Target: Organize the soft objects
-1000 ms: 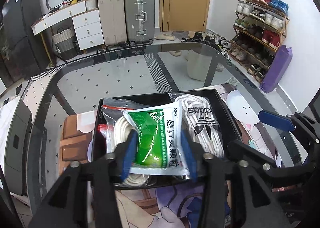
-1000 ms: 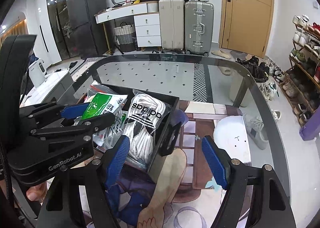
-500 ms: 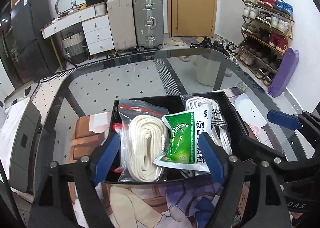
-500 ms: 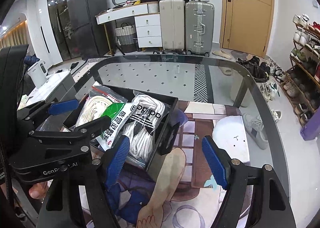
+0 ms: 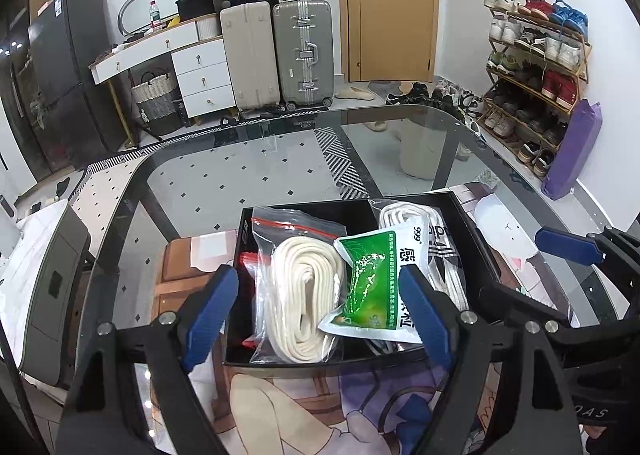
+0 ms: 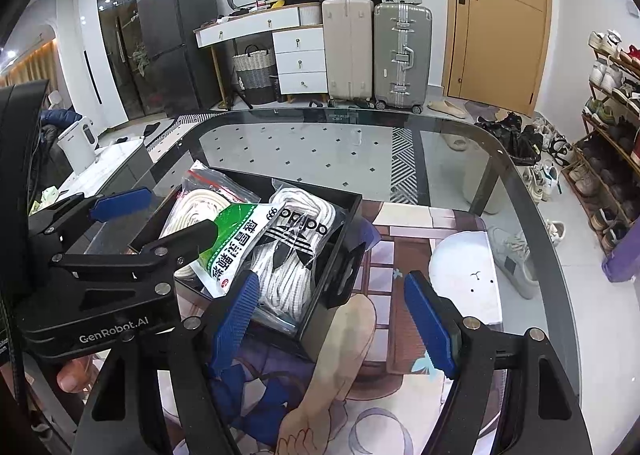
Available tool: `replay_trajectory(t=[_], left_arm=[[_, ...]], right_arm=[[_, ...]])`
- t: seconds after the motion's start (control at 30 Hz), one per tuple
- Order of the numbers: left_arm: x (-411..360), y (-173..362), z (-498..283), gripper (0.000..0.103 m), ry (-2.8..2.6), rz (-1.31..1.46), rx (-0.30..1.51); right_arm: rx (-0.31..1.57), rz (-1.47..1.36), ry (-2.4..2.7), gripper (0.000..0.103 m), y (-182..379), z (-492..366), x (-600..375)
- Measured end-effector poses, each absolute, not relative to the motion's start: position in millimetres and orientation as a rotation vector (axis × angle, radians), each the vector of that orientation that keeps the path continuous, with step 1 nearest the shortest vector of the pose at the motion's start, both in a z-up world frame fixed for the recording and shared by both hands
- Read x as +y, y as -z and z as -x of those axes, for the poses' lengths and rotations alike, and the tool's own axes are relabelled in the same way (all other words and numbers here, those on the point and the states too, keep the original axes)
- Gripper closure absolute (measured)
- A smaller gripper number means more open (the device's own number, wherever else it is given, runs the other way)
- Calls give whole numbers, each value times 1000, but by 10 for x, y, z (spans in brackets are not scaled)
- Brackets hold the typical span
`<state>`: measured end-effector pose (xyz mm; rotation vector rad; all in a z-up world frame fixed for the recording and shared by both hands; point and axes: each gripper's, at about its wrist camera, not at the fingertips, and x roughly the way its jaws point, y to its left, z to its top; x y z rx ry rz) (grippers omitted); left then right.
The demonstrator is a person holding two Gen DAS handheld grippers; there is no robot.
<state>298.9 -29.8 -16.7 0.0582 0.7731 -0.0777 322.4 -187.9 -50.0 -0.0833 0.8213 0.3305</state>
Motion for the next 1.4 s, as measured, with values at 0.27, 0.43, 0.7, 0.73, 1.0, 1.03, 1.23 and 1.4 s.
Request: replay_trajectory(t=[0.27, 0.43, 0.7, 0.73, 1.0, 1.03, 1.23, 1.4], left_arm=[[-239, 123, -2888, 17, 101, -48, 752], [-147, 56, -2760, 7, 120, -10, 739], [-5, -206, -2416, 5, 109, -15, 660], [9, -269, -2338, 5, 111, -30, 633], [96, -446, -1793, 5, 141, -25, 553], [113, -455, -1674, 5, 152, -10, 540], [174, -412, -1122, 1, 162, 41, 491], [208, -309, -598, 0, 149, -2, 437]], right_arm=[[823, 80, -331, 26, 490, -3206, -1882], [815, 60, -357, 24, 405, -3066, -1929], [746, 7, -372, 21, 104, -2700, -2041], [737, 3, -376, 20, 65, -2634, -2051], [676, -9, -404, 19, -118, -2067, -2138], [666, -15, -410, 19, -132, -1989, -2149], [594, -39, -413, 9, -145, -1243, -2257], [555, 6, -419, 7, 43, -587, -2284]])
